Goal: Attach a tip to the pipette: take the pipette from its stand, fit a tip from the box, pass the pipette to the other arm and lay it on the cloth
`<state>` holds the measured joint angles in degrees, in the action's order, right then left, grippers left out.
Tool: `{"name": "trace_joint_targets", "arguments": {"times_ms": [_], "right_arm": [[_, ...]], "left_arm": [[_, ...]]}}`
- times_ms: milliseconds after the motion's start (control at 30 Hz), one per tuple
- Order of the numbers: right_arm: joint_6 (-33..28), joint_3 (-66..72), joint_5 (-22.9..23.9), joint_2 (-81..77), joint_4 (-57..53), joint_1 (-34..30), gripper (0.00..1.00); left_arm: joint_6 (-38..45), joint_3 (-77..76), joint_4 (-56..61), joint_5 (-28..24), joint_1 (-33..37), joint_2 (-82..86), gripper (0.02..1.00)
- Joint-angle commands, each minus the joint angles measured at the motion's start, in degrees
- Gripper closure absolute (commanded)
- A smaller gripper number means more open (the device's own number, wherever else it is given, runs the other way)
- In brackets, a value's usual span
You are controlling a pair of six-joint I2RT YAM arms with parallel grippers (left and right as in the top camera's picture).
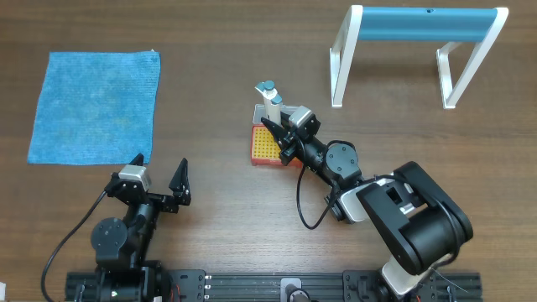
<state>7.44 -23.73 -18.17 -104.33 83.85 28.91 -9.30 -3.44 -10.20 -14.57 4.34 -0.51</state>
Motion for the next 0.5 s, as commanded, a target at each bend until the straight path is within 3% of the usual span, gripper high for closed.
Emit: {"name": "trace_joint_targets", "arguments": {"times_ms": [33,333,433,500], "right_arm": [[0.4,-1.6,-0.5,6.0,-1.7,-0.4,0.925],[0.5,-3.7,-0.6,13.3,-4.6,-0.4,0.925],[0.5,-4.0,-0.7,18.5,-11.6,-0.3,0.925],[0.5,-5.4,-3.3,23.8,-21.4,-0.2,0.925]], "left_arm": [[-0.1,0.3,0.2,0.6,-0.2,0.3,0.053],[-0.1,0.3,0.2,0.6,-0.2,0.3,0.053],[-0.1,0.3,0.2,0.6,-0.2,0.3,0.051],[-0.1,0.3,0.2,0.6,-0.2,0.3,0.053]]}}
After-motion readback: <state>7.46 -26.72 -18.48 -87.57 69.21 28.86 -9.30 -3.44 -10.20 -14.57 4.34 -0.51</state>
